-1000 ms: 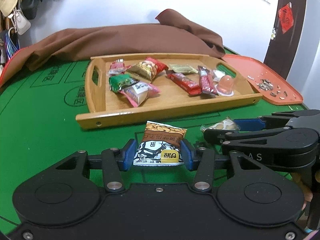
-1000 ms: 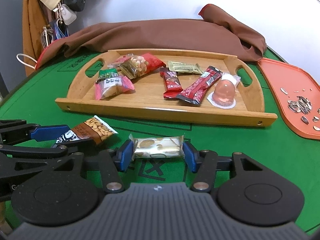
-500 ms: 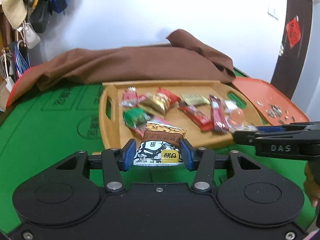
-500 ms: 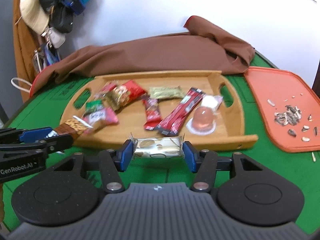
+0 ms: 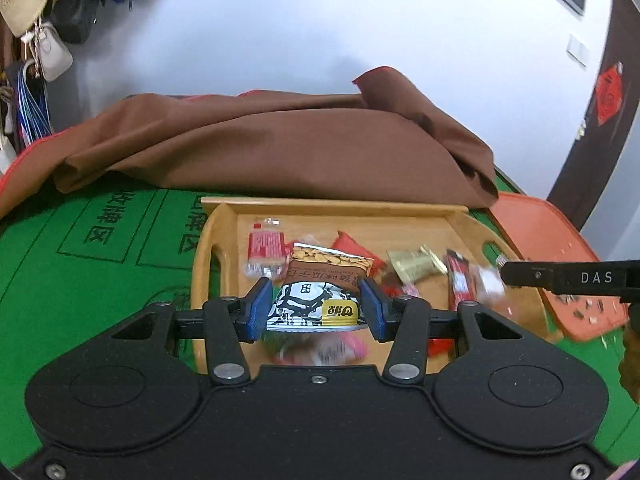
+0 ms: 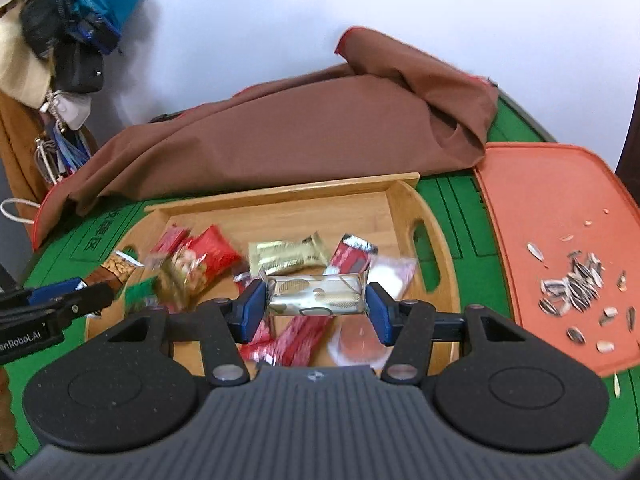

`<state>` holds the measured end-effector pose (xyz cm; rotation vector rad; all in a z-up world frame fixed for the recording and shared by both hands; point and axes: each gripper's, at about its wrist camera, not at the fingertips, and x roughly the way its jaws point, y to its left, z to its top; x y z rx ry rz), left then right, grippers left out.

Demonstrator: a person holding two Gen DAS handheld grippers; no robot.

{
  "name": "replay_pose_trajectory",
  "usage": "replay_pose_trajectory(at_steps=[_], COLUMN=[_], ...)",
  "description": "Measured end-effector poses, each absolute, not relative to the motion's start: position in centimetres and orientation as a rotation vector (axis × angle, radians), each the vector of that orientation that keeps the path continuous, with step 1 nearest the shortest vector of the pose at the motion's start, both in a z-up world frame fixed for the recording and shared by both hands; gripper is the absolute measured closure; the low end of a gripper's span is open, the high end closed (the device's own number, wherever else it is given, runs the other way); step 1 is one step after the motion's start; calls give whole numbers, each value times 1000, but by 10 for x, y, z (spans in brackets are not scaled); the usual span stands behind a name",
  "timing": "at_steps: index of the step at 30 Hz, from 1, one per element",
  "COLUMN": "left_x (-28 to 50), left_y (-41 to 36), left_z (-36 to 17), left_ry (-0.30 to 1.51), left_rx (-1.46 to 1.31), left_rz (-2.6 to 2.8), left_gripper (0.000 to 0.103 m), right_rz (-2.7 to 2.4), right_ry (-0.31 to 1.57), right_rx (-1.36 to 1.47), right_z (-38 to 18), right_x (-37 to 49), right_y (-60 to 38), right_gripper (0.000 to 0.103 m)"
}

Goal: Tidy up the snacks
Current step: 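Carry the peanut packet and silver bar over the bamboo tray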

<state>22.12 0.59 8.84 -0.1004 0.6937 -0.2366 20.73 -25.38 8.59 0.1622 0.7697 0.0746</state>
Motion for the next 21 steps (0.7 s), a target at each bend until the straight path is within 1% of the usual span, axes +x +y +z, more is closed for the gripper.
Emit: replay_pose_trajectory(at_steps=[7,13,21], left_x=[276,315,338], left_y=[-3,-12,-18], left_z=[85,71,53], left_ry=[726,752,780], left_rx=[-99,-100,-96], left_rz=[-225,-199,-197], left_gripper=[57,57,57], right_rz=[46,14,-15], right_ry=[849,888,923], right_rx=[189,146,131], right_z=[77,63,47], right_x=[264,300,327], right_y=[-264,-259,-257], right_gripper=[45,45,45])
